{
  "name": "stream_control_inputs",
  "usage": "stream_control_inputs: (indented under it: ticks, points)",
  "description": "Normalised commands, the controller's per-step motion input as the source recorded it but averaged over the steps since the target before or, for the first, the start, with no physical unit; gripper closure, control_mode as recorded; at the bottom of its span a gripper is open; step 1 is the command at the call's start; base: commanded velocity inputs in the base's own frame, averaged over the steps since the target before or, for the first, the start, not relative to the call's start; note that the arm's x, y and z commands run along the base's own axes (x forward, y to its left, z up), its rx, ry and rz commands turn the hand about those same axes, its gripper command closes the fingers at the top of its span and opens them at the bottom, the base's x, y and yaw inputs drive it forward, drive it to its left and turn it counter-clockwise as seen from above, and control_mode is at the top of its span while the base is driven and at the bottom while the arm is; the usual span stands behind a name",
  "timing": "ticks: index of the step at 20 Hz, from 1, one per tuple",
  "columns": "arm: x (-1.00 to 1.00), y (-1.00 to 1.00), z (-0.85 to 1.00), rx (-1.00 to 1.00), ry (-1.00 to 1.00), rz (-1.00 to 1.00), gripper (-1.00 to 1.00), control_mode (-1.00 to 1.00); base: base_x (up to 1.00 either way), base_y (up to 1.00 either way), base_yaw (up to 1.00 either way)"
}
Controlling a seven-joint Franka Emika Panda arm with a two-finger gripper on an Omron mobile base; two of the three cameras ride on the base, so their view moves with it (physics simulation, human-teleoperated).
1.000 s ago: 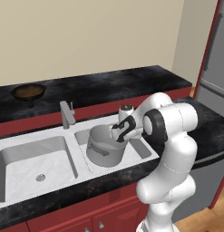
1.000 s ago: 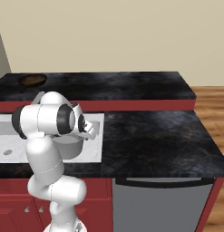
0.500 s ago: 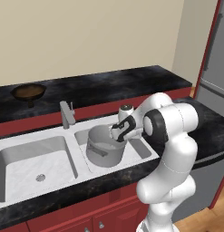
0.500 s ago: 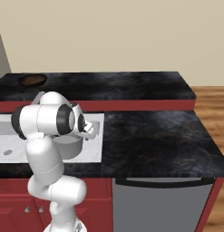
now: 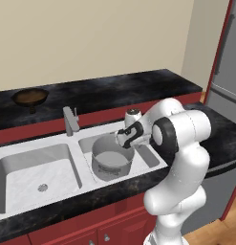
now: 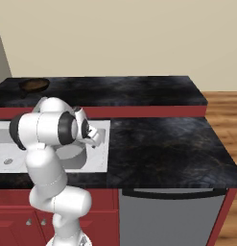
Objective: Pick the pan and pot and place them in the sink. Then turn on the water.
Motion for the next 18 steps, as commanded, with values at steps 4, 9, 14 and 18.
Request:
stream_control_inputs:
  ticks: [4,9,14,18]
  points:
    - [0.00,0.00,0.70,0.02,0.00,0.00,-1.00,-1.00,0.00,0.00,0.00]
    - [-0.07,-0.01,0.74,0.05,0.00,0.00,-1.00,-1.00,0.00,0.00,0.00]
    - [-0.32,-0.08,0.49,0.06,0.03,0.00,-1.00,-1.00,0.00,0.00,0.00]
    - [-0.64,-0.01,0.32,0.04,0.03,0.03,-1.00,-1.00,0.00,0.00,0.00]
